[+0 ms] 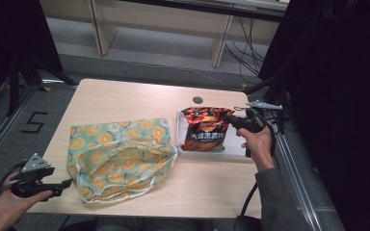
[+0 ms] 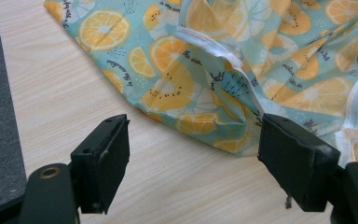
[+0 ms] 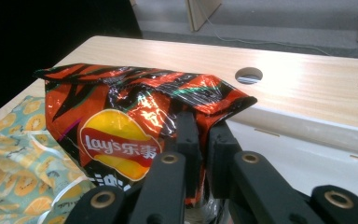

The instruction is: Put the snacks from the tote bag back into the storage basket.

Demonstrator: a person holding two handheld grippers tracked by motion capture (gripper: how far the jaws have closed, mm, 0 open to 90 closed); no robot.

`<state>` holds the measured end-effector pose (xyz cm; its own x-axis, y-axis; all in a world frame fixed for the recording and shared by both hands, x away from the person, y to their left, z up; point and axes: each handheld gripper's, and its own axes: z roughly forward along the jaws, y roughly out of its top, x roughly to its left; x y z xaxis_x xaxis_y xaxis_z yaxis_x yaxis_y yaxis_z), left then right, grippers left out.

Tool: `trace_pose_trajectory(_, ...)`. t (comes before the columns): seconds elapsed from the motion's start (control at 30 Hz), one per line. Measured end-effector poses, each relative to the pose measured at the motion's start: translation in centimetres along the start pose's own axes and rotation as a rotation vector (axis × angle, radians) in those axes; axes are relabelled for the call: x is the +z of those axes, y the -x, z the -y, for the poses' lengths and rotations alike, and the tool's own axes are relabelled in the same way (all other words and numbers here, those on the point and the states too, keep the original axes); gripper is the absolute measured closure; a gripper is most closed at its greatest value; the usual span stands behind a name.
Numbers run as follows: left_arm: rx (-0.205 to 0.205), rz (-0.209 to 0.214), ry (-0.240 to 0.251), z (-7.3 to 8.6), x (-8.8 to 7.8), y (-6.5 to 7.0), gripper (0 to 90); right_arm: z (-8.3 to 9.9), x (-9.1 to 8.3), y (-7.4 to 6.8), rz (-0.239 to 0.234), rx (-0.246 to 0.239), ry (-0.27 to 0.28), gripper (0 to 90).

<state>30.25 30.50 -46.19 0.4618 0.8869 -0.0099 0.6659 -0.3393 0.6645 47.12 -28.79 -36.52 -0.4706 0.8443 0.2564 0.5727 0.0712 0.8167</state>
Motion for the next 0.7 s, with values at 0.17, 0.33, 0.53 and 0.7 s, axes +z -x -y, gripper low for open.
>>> trace_pose_trajectory(0.17,-0.003,-0.001,0.001,0.0,0.0,-0.1,24.3,-0.1,0.5,0.1,0.028,-0.006,-0.009,84.5)
trace_pose_trajectory(0.33,-0.004,-0.001,0.002,0.0,0.0,-0.1,24.3,-0.2,1.2,0.6,0.041,-0.023,-0.014,82.5)
trace_pose_trajectory(0.53,-0.005,0.001,-0.001,0.1,0.1,-0.2,24.4,-0.3,1.9,0.2,0.045,0.014,-0.018,81.4)
trace_pose_trajectory(0.7,-0.014,-0.006,0.003,0.1,0.1,-0.3,24.4,-0.5,2.7,0.9,0.055,-0.022,0.002,81.2)
